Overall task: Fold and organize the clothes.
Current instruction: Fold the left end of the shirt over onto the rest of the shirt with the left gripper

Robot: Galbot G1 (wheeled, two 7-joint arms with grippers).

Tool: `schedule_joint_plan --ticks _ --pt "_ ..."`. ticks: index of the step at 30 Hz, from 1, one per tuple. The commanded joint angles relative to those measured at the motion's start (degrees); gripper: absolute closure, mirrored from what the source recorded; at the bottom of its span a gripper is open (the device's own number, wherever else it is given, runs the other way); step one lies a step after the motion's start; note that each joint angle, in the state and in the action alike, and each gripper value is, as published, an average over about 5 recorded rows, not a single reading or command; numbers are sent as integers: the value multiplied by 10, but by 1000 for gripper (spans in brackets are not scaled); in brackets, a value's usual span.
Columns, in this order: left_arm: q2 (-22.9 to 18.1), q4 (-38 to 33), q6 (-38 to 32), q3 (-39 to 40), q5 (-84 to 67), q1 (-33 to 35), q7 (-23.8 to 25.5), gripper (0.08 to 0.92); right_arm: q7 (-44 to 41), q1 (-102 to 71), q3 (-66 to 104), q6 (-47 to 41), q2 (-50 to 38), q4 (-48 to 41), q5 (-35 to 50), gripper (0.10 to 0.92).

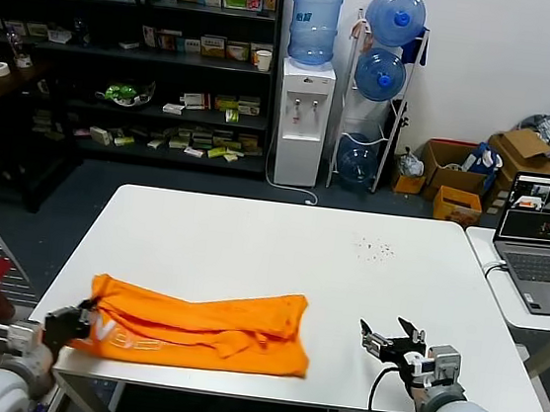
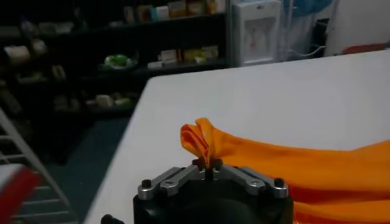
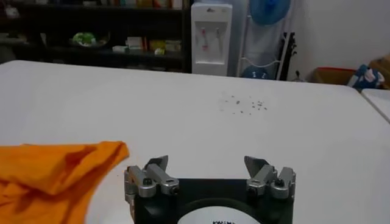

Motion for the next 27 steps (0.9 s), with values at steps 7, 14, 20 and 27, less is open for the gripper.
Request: schedule_joint_plan --ticks 7,14,20,27 --pt "58 -106 56 -57 -106 29 -34 881 -3 14 -12 2 5 -11 -11 203" --pt "-24 -199 122 124 -300 -81 -146 881 3 6 -12 -4 15 -10 -24 203" --pt "-85 -165 127 209 -327 -149 -163 881 8 -3 -9 -9 22 -9 -32 203" --pt "-122 -123 125 261 -322 -205 -167 881 12 -5 -7 -13 28 -9 -31 203"
